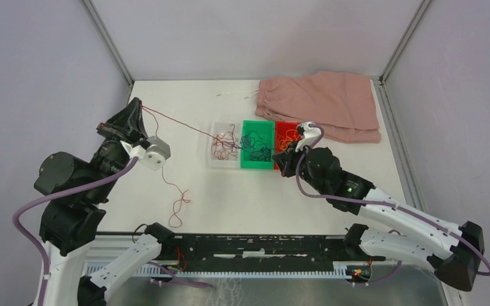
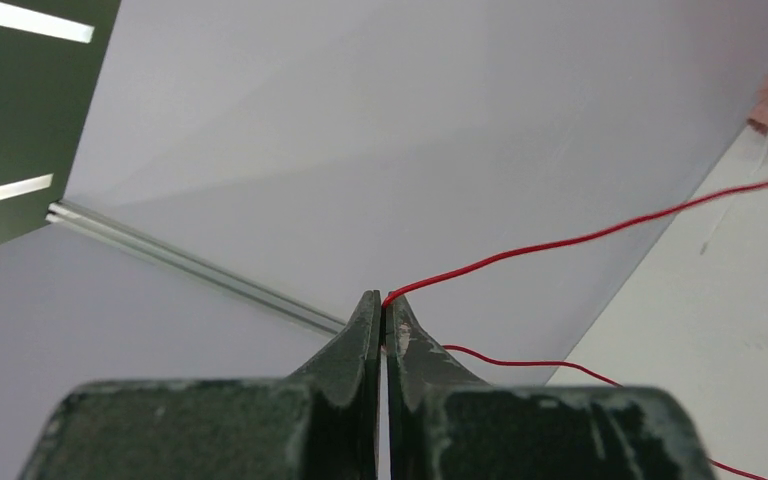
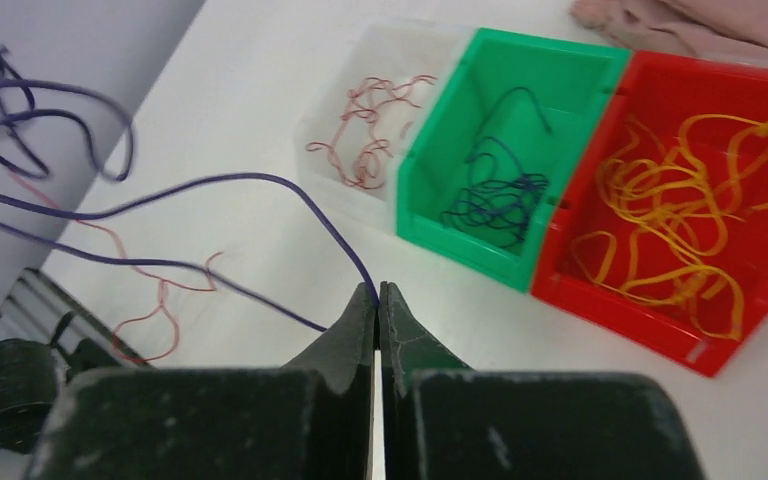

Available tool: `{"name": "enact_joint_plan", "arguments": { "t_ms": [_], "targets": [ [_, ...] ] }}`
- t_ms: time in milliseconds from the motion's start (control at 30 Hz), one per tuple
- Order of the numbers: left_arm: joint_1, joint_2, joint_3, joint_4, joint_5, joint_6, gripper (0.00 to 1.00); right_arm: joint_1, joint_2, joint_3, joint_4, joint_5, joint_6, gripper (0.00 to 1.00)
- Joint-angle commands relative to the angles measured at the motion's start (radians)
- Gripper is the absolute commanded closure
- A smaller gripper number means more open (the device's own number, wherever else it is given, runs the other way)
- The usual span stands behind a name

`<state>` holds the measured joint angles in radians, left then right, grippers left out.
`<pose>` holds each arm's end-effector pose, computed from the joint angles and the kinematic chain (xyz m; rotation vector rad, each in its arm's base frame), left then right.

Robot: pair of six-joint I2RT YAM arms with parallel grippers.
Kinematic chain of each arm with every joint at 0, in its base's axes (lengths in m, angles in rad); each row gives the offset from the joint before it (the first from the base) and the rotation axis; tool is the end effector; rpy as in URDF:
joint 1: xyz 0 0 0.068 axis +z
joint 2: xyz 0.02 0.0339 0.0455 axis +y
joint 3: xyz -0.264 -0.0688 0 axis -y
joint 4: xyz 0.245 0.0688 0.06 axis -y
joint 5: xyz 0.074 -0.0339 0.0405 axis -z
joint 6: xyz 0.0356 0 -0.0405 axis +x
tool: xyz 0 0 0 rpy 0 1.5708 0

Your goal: Untangle the cables

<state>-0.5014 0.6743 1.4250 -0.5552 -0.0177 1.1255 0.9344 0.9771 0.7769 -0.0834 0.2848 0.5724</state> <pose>0.0525 -0.0280 0.5106 1.0038 0.9697 0.5334 0.1437 0.1776 0.3121 -0.1415 1.9117 0.7788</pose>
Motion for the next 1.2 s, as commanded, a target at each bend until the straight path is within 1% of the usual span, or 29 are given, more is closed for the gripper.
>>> {"name": "enact_joint_plan", "arguments": {
  "t_ms": [0, 133, 233, 333, 433, 500, 633, 733, 867, 1000, 1167],
  "targets": [
    [0.003, 0.002, 0.042, 0.182, -0.124, 0.104, 0.97, -0.037, -0.064, -0.048, -0.173, 0.11, -0.042, 1.0],
    [0.004, 0.024, 0.059, 0.234, -0.188, 0.153, 0.97, -0.051, -0.11, -0.082, -0.262, 0.141, -0.037, 1.0],
    [0.004, 0.054, 0.102, 0.25, -0.222, 0.162, 0.97, -0.062, -0.169, -0.121, -0.314, 0.166, -0.023, 1.0],
    [0.004, 0.062, 0.139, 0.205, -0.191, 0.116, 0.97, -0.066, -0.243, -0.142, -0.32, 0.132, -0.017, 1.0],
    [0.003, 0.045, 0.111, 0.166, -0.147, 0.092, 0.97, -0.066, -0.299, -0.132, -0.304, 0.068, -0.027, 1.0],
    [0.004, 0.028, 0.083, 0.139, -0.12, 0.08, 0.97, -0.066, -0.314, -0.109, -0.289, 0.011, -0.042, 1.0],
    [0.003, 0.012, 0.061, 0.094, -0.083, 0.054, 0.97, -0.066, -0.296, -0.023, -0.294, -0.044, -0.075, 1.0],
    [0.004, 0.006, 0.061, 0.07, -0.065, 0.036, 0.97, -0.066, -0.255, 0.059, -0.3, -0.057, -0.11, 1.0],
    [0.003, -0.007, 0.058, 0.042, -0.03, 0.021, 0.97, -0.068, -0.162, 0.153, -0.288, -0.056, -0.168, 1.0],
    [0.003, -0.016, 0.057, 0.015, -0.004, 0.006, 0.97, -0.071, -0.008, 0.247, -0.27, -0.027, -0.247, 1.0],
    [0.004, -0.02, 0.067, -0.007, 0.024, -0.004, 0.97, -0.085, 0.211, 0.37, -0.3, 0.046, -0.358, 1.0]
  ]
}}
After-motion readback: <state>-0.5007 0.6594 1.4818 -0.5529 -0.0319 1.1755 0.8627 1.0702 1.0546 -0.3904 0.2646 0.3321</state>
